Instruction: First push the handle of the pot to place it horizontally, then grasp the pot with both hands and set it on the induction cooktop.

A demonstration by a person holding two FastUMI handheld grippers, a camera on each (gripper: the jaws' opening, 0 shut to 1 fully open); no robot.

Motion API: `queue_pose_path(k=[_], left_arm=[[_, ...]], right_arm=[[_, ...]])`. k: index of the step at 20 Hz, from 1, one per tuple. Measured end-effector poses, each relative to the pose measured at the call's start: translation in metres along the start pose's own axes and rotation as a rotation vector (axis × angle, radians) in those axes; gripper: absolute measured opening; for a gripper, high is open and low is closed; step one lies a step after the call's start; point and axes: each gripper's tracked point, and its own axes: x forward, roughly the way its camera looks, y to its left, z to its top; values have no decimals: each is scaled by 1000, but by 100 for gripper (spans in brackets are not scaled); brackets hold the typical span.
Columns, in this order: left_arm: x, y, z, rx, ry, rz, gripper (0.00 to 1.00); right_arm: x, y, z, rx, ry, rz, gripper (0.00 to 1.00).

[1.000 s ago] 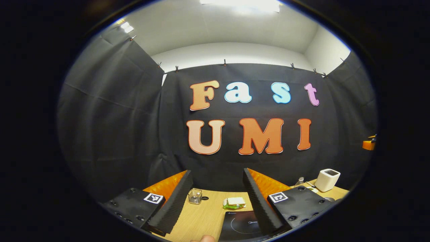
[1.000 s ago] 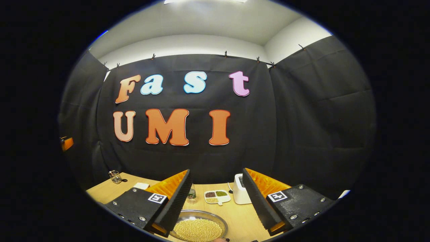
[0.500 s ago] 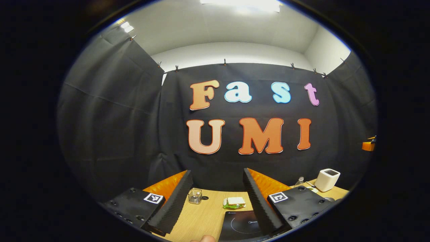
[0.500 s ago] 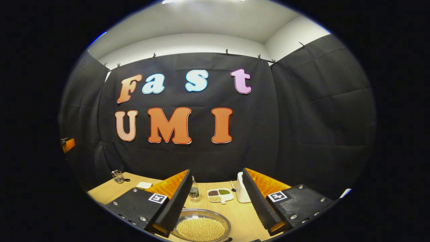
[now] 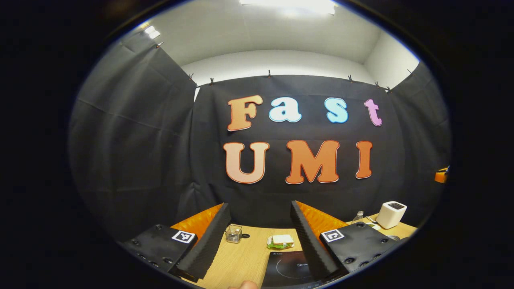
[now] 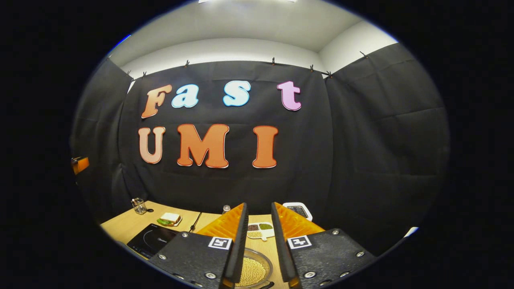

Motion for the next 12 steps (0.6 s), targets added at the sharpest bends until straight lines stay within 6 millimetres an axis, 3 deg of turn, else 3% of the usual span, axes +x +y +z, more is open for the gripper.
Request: queue_pose_path(k=[2, 5, 8, 9, 12], left_arm=[[0, 1, -1, -3, 3, 0, 100], [-1, 2, -3, -8, 8, 0, 100], [-2, 5, -6, -12, 14, 2, 100], [-2, 7, -8, -13, 18, 3, 100], [1, 10, -13, -15, 30, 6, 100]], right_arm=[[-1, 3, -15, -13, 35, 2, 29], [-3, 6, -42, -9, 92, 11, 16], [-7, 12, -76, 16, 171, 30, 12], [-7, 14, -86, 20, 193, 28, 3], [-9, 17, -118, 32, 264, 32, 0]])
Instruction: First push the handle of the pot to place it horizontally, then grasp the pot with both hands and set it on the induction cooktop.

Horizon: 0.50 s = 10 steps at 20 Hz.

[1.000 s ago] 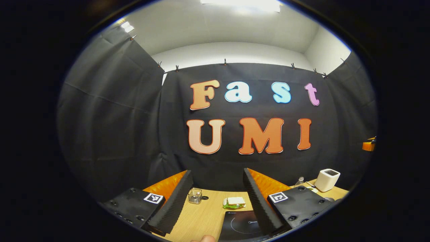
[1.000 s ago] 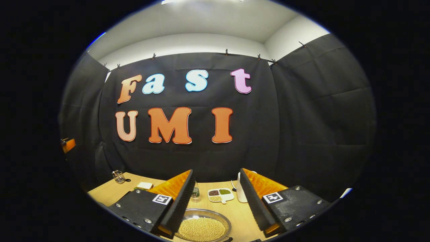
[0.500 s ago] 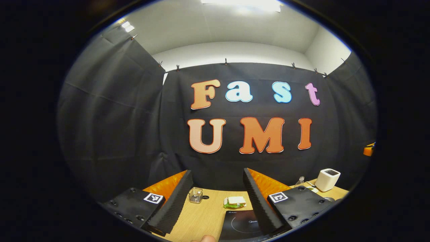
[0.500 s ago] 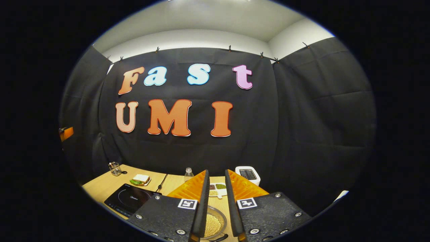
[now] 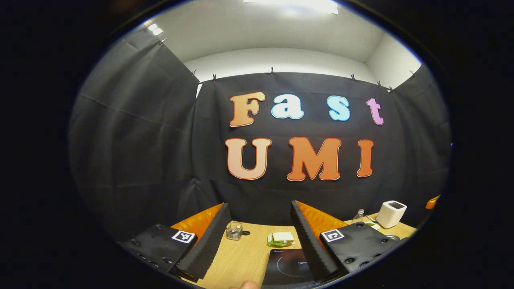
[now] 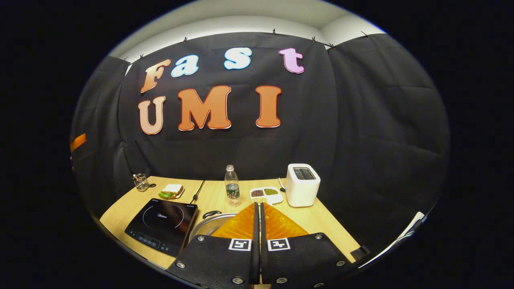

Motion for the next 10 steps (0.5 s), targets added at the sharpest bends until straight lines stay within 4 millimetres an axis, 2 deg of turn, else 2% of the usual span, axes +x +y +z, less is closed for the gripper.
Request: queue_pose_path(k=[10], left_arm=[[6, 6, -14, 2, 32, 8, 100]], right_arm=[[7, 9, -116, 36, 251, 29, 0]])
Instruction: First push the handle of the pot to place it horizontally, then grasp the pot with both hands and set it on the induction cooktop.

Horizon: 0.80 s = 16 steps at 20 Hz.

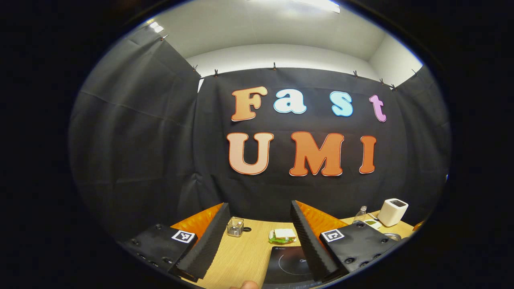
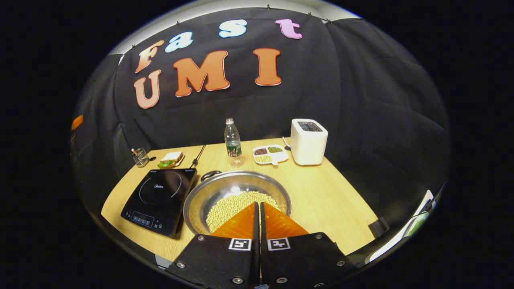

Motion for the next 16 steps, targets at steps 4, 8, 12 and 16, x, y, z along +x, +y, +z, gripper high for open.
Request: queue_pose_path(k=[4, 8, 12, 16], left_arm=[[2, -5, -5, 9, 13, -9, 100], [4, -5, -7, 10, 21, -12, 98], [7, -7, -11, 13, 25, -14, 100], [7, -9, -14, 16, 34, -17, 100]], right_arm=[[5, 0, -40, 2, 84, 5, 1], [5, 3, -71, 9, 160, 18, 1], [4, 5, -98, 19, 222, 28, 0], [5, 9, -121, 28, 285, 40, 0]])
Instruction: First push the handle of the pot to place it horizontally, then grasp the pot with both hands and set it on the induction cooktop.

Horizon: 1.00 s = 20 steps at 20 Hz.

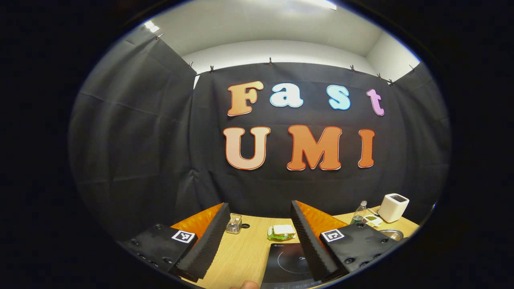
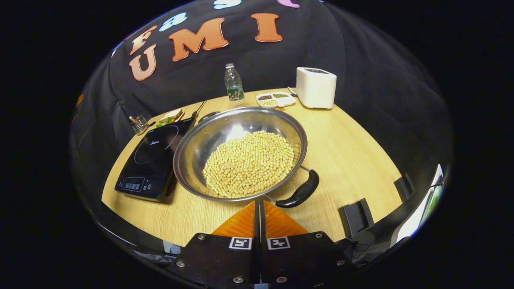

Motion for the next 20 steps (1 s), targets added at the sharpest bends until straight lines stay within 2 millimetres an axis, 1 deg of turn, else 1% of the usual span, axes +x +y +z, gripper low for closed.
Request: queue_pose_path(k=[2, 3, 4, 5, 7, 10, 12, 13, 16, 17, 18, 19, 20], left_arm=[[0, -1, -1, 4, 4, 1, 100], [-1, 0, -1, 6, 6, 2, 98], [-1, -1, -2, 8, 7, 4, 100], [-1, -1, -1, 8, 8, 4, 98], [1, -3, 0, 10, 8, 4, 100], [1, -6, -2, 15, 9, 0, 96], [1, -9, -3, 22, 14, -2, 98], [2, -11, -4, 24, 16, -4, 100], [2, -18, -5, 24, 25, -11, 100], [3, -18, -6, 26, 27, -12, 98], [5, -19, -8, 28, 31, -11, 100], [6, -21, -8, 30, 32, -11, 96], [7, -21, -8, 29, 34, -10, 97]], right_arm=[[1, -2, -6, 4, 15, -2, 0], [3, -4, -6, 9, 18, -7, 0], [5, -7, -6, 15, 20, -13, 0], [7, -10, -7, 21, 19, -21, 0], [10, -14, -7, 39, 24, -22, 0], [15, -28, -7, 46, 25, -58, 0], [16, -26, -7, 99, 35, -33, 0], [17, -28, -5, 109, 31, -34, 0], [21, -34, 0, 148, 27, -39, 0], [22, -37, 2, 156, 24, -42, 0], [24, -40, 5, 163, 22, -45, 0], [25, -42, 8, 174, 21, -46, 0], [27, -44, 10, 182, 23, -46, 0]])
